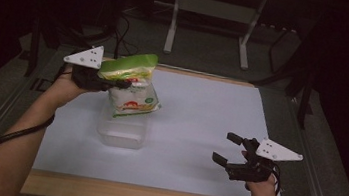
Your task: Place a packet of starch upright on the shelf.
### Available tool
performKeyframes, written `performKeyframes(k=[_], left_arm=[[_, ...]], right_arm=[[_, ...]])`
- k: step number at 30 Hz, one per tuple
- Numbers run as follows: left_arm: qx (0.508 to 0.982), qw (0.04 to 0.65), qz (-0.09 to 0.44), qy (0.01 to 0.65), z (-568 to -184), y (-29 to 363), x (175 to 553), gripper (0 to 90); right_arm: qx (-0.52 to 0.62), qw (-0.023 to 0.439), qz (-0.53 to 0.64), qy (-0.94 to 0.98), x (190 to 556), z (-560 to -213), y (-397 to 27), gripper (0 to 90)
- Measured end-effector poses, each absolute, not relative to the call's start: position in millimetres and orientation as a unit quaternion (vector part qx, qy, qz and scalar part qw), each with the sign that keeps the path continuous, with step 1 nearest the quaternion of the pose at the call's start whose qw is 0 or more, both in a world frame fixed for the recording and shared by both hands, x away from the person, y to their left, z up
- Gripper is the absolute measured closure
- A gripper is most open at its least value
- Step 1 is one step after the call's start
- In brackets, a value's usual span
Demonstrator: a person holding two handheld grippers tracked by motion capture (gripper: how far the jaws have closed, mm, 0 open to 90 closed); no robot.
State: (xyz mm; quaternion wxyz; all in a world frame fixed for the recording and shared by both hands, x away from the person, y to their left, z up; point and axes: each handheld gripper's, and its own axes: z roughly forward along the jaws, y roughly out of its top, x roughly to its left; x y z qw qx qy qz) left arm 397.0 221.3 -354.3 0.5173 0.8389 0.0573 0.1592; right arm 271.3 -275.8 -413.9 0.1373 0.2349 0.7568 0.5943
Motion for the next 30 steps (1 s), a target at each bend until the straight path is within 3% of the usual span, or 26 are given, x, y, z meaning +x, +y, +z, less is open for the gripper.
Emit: performKeyframes(k=[10,17,30], left_arm=[[0.861,0.493,0.120,0.024,-377.5,228.8,416.1,76.6],[0.869,0.477,0.129,0.010,-390.1,228.2,419.6,76.6],[0.871,0.481,0.100,0.031,-396.8,236.4,418.4,77.1]], right_arm=[[0.246,0.127,0.593,0.756,272.8,-424.0,-283.6,15.1],[0.254,0.122,0.596,0.752,273.9,-429.3,-288.3,15.1],[0.253,0.117,0.599,0.750,275.1,-431.9,-288.3,15.2]])
